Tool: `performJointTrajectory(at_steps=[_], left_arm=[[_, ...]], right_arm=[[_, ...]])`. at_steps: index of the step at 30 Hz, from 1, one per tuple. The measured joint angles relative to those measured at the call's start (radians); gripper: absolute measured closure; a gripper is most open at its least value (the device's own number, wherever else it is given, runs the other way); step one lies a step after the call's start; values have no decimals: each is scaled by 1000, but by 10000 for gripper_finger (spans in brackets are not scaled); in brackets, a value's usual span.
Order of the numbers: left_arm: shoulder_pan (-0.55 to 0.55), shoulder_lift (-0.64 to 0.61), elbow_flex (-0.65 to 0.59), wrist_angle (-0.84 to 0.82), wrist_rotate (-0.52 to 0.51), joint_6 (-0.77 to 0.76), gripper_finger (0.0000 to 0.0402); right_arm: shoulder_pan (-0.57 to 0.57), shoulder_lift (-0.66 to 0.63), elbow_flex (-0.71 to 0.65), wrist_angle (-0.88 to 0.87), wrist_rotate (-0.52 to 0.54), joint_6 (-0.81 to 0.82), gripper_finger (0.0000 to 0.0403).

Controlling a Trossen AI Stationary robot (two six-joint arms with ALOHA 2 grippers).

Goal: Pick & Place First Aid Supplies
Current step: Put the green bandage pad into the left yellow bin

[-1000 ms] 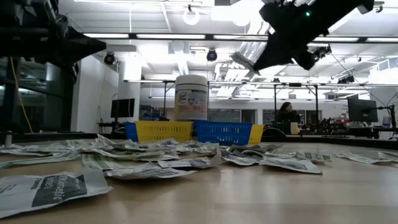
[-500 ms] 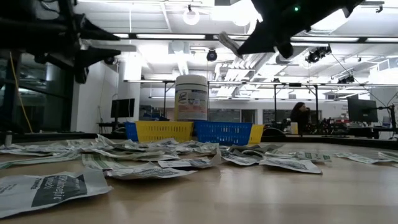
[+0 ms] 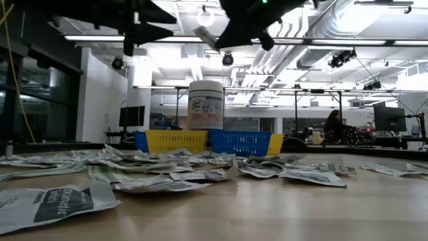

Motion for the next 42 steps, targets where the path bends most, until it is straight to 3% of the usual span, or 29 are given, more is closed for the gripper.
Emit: performJointTrajectory(at_steps=[8,14,20,24,31,38,42], left_arm=[[84,35,10,9,39,-10,232],[118,35,10,36,137,-14,232],[117,35,10,29,140,-59,238],[118,35,10,33,116,-71,278],[118,34,10,-10,113,-119,392],[118,34,10,-25,101,-138,398],[117,34,10,-29,83,-137,400]], right_arm=[[16,117,130,-38,2,-39,403],[15,164,170,-40,0,-36,403],[16,171,178,-38,-11,-44,403],[15,171,178,-40,-14,-45,403],[15,171,178,-39,-24,-45,403],[15,171,177,-40,-69,-45,399],[15,161,176,-76,-100,15,368]])
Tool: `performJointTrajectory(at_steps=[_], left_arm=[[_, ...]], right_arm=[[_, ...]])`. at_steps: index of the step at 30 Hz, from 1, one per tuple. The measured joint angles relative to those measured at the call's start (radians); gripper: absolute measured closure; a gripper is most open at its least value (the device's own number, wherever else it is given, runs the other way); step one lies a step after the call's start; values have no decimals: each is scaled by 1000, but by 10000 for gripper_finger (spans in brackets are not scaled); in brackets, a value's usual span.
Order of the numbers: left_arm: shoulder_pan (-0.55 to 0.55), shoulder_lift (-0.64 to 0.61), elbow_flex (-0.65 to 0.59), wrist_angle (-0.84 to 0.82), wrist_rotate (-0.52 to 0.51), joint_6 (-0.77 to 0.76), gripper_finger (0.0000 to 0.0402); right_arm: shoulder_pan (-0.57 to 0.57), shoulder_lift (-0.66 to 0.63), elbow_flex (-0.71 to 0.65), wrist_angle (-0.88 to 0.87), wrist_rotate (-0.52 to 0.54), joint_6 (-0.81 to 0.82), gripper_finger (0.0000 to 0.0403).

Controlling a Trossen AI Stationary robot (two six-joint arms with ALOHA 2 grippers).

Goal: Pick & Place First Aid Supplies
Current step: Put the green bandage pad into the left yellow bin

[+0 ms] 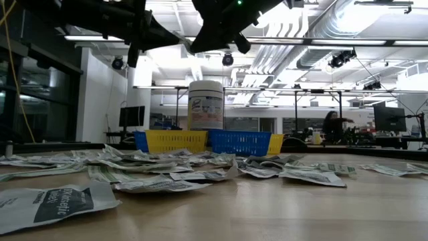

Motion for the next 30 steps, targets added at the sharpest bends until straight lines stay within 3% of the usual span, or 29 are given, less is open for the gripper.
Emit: performJointTrajectory(at_steps=[6,13,23,30], left_arm=[[21,0,0,-103,-65,13,400],[160,0,0,-296,-60,-110,401],[364,99,0,-299,191,-245,401],[372,227,0,-180,205,-305,401]], right_arm=[[-28,-80,0,-184,-16,131,279],[-57,-166,0,-353,53,177,203],[-73,-184,-1,-490,99,231,191],[-73,-184,-1,-552,109,269,191]])
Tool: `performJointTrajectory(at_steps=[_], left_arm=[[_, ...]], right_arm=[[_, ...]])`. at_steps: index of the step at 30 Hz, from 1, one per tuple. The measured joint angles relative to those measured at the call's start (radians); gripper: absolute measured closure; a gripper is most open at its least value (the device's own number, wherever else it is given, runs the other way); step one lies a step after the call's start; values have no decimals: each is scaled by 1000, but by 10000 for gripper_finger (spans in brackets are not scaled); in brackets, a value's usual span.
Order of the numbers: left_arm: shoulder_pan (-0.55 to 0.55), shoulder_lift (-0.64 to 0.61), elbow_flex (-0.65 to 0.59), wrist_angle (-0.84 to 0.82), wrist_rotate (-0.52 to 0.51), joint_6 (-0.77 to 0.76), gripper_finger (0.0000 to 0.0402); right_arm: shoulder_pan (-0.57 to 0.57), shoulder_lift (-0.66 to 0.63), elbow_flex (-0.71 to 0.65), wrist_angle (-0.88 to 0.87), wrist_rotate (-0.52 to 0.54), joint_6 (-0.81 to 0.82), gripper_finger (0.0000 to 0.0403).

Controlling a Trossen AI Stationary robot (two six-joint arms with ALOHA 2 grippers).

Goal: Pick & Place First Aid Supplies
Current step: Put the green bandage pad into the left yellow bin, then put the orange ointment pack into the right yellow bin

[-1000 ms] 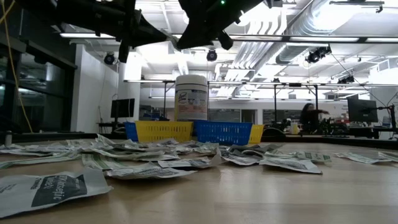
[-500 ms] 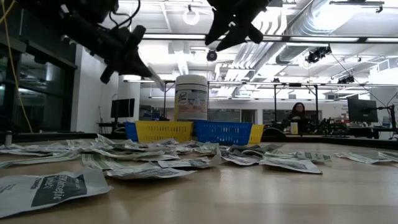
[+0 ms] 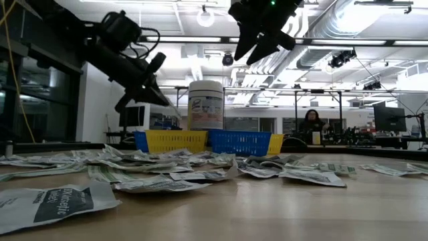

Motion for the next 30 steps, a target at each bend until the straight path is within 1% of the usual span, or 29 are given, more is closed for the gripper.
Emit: performJointTrajectory(at_steps=[5,7,10,15,17,20,23,26,30], left_arm=[[-1,57,0,18,-2,-12,400],[-1,65,0,29,-2,-3,393],[-1,66,0,46,-8,19,362],[-1,66,0,66,-20,20,289],[-1,66,0,69,-7,21,264],[-1,59,0,92,17,45,241],[-1,19,0,87,19,57,237],[0,-48,3,1,28,99,243],[-1,-163,35,-289,44,214,254]], right_arm=[[1,0,0,-38,-4,27,192],[1,0,0,-48,-5,41,192],[1,0,0,-57,-14,43,192],[1,0,0,-61,-19,62,192],[1,0,0,-62,-20,65,192],[1,0,0,-81,-20,66,192],[0,0,0,-112,-21,86,192],[1,0,0,-141,-26,98,192],[1,0,0,-171,-45,103,192]])
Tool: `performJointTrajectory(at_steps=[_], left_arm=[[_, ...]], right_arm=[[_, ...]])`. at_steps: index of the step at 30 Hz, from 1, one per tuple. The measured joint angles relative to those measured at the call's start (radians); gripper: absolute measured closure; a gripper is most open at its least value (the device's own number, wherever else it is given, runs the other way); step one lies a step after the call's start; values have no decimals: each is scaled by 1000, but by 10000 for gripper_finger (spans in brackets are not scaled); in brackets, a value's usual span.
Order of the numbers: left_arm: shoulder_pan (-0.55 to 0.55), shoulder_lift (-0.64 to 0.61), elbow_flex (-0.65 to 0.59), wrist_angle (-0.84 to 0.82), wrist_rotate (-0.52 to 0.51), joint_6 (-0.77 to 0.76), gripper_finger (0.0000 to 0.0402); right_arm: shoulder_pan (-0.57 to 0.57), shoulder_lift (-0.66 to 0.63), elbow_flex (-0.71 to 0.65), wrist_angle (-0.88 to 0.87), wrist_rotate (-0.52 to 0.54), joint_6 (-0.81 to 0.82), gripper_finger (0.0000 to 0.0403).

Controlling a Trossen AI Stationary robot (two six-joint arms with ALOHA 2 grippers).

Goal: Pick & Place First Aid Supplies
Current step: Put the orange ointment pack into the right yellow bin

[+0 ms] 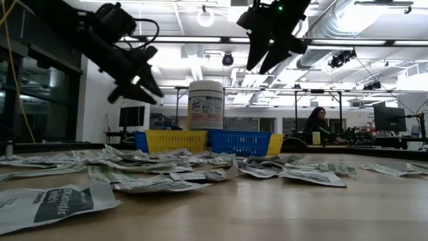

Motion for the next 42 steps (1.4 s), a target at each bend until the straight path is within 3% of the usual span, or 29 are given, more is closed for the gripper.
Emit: performJointTrajectory(at_steps=[5,20,29,37,42], left_arm=[[0,-112,39,-295,31,99,261],[0,-188,42,-681,29,93,262],[0,-188,42,-786,13,85,262],[0,-179,42,-898,49,58,262],[0,-145,36,-904,47,57,262]], right_arm=[[0,0,0,-43,-16,1,192],[15,-164,-2,-316,110,10,192],[6,-308,-202,-261,108,64,192],[7,-421,-348,-122,-17,115,192],[7,-450,-392,-86,-29,115,192]])
